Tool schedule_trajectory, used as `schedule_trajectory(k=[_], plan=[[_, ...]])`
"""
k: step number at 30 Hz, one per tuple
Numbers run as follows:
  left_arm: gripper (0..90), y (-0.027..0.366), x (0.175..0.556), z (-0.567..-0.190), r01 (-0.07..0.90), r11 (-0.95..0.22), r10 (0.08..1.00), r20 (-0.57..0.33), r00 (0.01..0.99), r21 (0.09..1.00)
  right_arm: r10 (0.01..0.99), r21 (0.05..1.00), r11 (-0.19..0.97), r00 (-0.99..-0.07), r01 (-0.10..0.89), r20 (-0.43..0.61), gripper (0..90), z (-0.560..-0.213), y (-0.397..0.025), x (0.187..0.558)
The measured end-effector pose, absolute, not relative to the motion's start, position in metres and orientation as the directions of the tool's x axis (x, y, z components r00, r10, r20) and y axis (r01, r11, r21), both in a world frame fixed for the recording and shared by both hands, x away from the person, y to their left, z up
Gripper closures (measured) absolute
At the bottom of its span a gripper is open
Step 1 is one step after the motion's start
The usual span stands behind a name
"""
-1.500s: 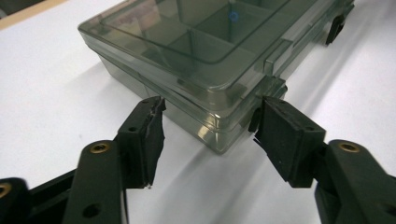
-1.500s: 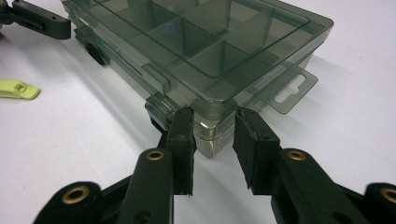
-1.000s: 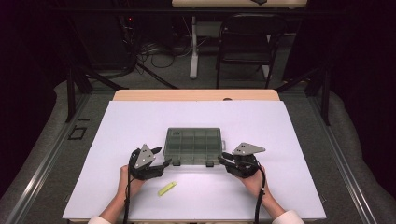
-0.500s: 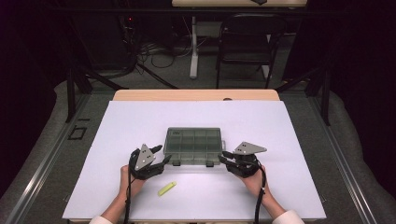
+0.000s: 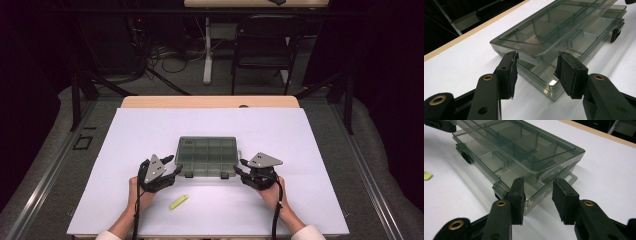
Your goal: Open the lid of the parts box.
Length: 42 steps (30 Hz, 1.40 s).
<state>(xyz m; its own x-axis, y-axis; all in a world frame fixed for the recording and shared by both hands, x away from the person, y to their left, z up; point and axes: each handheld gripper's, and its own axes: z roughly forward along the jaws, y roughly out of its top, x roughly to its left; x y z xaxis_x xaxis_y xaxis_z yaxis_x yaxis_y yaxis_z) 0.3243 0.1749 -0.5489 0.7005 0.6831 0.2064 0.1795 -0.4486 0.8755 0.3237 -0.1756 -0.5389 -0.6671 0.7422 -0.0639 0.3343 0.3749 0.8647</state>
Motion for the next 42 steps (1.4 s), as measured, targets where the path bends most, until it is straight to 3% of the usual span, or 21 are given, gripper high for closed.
schedule_trajectory(k=[29, 42], plan=[[49.0, 0.175, 0.332, -0.542, 0.164, -0.451, 0.687, 0.224, 0.691, 0.877, 0.738, 0.885, 0.387, -0.662, 0.258, -0.13, 59.4, -0.534, -0.177, 0.325], [55.1, 0.173, 0.331, -0.538, 0.137, -0.47, 0.671, 0.252, 0.697, 0.872, 0.727, 0.886, 0.389, -0.675, 0.254, -0.126, 59.5, -0.528, -0.175, 0.327]])
